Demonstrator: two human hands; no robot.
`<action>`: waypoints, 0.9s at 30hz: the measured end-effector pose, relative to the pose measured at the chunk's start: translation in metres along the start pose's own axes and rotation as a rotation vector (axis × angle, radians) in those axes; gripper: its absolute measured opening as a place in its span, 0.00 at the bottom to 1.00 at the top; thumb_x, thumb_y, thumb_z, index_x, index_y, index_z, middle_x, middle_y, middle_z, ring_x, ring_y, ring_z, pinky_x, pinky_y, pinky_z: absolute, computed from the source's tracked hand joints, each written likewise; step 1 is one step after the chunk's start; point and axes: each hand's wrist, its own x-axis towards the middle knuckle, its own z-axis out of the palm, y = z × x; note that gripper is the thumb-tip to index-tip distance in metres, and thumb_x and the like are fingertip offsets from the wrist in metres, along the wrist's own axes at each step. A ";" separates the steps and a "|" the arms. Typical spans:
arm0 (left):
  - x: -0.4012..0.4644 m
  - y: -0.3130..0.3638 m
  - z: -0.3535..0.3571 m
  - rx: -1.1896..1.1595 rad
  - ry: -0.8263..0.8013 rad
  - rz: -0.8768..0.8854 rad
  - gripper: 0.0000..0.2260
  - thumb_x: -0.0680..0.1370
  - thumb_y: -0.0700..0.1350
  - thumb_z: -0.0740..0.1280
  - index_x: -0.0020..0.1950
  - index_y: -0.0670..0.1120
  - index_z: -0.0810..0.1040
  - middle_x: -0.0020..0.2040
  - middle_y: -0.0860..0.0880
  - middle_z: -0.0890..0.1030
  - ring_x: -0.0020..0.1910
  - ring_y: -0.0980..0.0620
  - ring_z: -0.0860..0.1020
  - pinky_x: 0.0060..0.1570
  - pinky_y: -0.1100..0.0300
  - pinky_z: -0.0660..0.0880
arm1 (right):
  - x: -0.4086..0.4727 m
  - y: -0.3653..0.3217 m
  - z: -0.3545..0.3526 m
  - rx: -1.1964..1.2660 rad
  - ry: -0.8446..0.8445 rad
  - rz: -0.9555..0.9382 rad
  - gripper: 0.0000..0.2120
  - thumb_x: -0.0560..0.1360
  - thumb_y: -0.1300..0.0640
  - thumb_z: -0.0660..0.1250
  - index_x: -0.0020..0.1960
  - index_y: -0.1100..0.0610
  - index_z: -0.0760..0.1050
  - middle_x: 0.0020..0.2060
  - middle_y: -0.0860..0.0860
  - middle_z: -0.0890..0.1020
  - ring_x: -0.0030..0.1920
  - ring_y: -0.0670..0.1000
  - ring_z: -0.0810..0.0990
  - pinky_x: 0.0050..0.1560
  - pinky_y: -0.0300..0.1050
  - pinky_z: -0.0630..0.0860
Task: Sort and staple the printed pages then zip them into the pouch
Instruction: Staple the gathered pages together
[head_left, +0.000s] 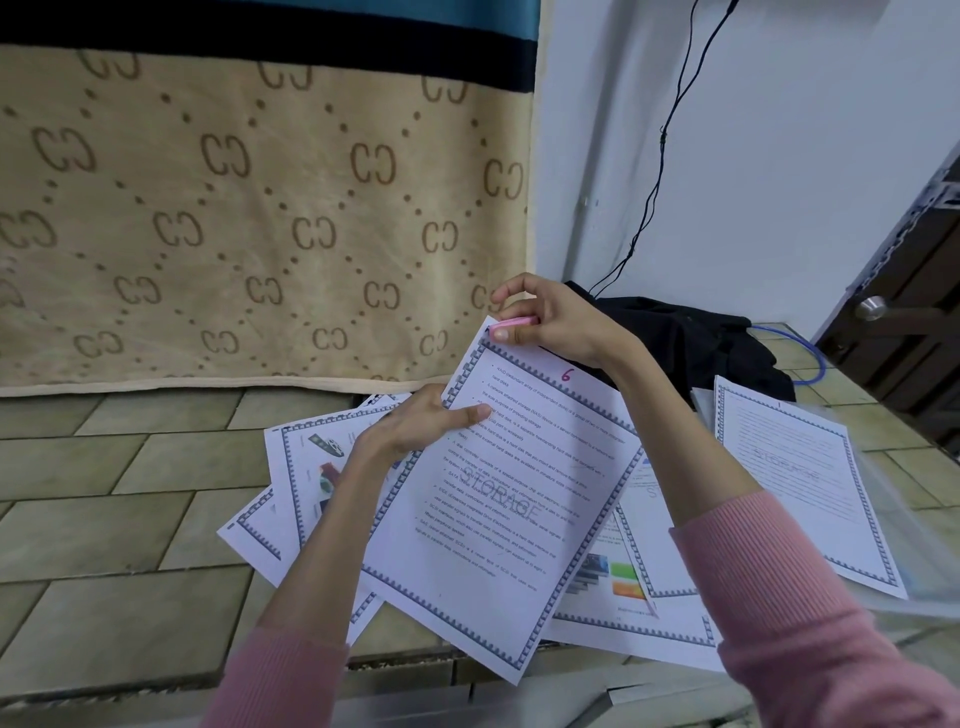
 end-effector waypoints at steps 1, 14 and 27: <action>0.000 0.000 0.000 0.001 0.004 -0.001 0.14 0.75 0.50 0.68 0.60 0.50 0.76 0.56 0.53 0.82 0.55 0.52 0.80 0.59 0.51 0.75 | 0.001 0.000 0.000 -0.002 0.003 0.000 0.16 0.71 0.61 0.72 0.56 0.56 0.71 0.40 0.50 0.81 0.39 0.45 0.79 0.44 0.35 0.75; -0.003 -0.002 0.001 -0.006 0.015 -0.006 0.12 0.75 0.50 0.68 0.58 0.50 0.77 0.53 0.52 0.83 0.52 0.53 0.81 0.54 0.55 0.77 | 0.008 0.005 0.003 -0.099 -0.094 0.007 0.19 0.75 0.62 0.68 0.65 0.62 0.71 0.45 0.47 0.78 0.49 0.43 0.78 0.57 0.33 0.73; -0.006 0.000 -0.003 0.036 0.016 -0.042 0.10 0.76 0.50 0.68 0.56 0.52 0.78 0.53 0.51 0.83 0.50 0.52 0.82 0.53 0.54 0.78 | 0.003 0.005 0.006 0.084 0.004 0.009 0.13 0.72 0.62 0.71 0.52 0.55 0.69 0.39 0.50 0.79 0.38 0.45 0.80 0.36 0.34 0.75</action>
